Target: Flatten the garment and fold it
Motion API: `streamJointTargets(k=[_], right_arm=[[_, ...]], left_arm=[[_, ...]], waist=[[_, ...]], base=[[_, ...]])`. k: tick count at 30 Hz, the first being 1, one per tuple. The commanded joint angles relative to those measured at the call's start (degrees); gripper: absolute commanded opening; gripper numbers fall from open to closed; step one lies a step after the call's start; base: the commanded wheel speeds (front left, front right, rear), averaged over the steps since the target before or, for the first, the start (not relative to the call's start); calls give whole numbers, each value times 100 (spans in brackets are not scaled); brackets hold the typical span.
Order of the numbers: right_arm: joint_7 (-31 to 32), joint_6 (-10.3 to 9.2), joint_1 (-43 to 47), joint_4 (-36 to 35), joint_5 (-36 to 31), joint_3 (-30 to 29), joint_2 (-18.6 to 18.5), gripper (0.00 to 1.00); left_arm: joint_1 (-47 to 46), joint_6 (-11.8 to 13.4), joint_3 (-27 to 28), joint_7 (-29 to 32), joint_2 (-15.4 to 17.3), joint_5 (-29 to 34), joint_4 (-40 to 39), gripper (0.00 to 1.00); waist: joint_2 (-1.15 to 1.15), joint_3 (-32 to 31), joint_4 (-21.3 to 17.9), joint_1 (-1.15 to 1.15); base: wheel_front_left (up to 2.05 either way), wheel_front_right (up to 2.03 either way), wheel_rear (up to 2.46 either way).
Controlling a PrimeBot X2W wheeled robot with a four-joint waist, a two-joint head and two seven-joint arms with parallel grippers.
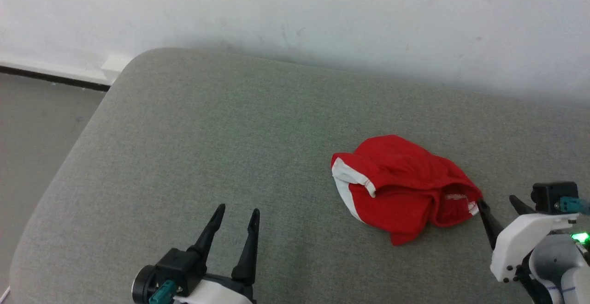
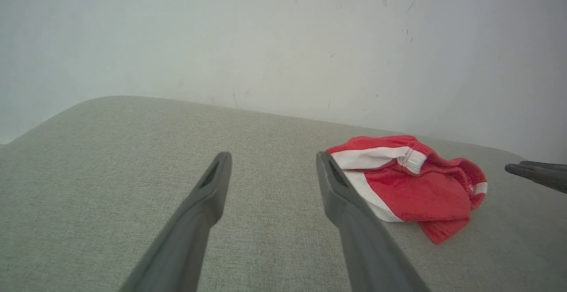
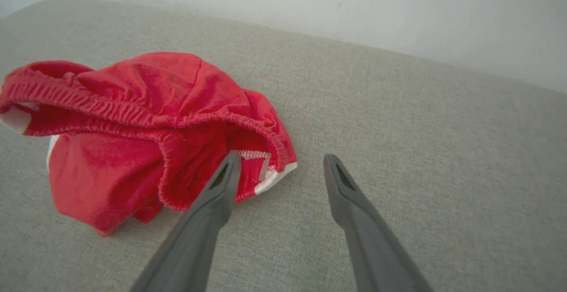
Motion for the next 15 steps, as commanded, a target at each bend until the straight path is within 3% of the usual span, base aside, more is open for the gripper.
streamJointTargets(k=[1, 5, 10, 11, 12, 15], right_arm=[[156, -9, -137, 56, 65, -14, -35, 100], [924, -9, -513, 413, 226, -52, -196, 100], [1200, -9, -766, 834, 196, -21, -309, 100], [1201, -9, -793, 917, 209, -31, -308, 89], [1185, -9, -817, 986, 221, -36, -307, 0], [1006, -9, -869, 1083, 278, -68, -305, 0]], left_arm=[[-107, -51, 9, -27, -47, 49, 37, 100], [-252, -173, 37, -27, -225, 143, 161, 100], [-329, -302, 130, -27, -387, 265, 242, 100], [-326, -325, 154, -27, -409, 287, 254, 100], [-320, -347, 177, -27, -429, 309, 268, 100], [-271, -386, 274, -27, -477, 364, 302, 100]], waist=[[0, 258, 265, -1], [0, 435, 482, -1], [0, 526, 651, -1], [0, 528, 663, -1], [0, 524, 671, -1], [0, 476, 621, -1]], base=[[0, 0, 0], [0, 0, 0], [0, 0, 0], [0, 0, 0], [0, 0, 0], [0, 0, 0]])
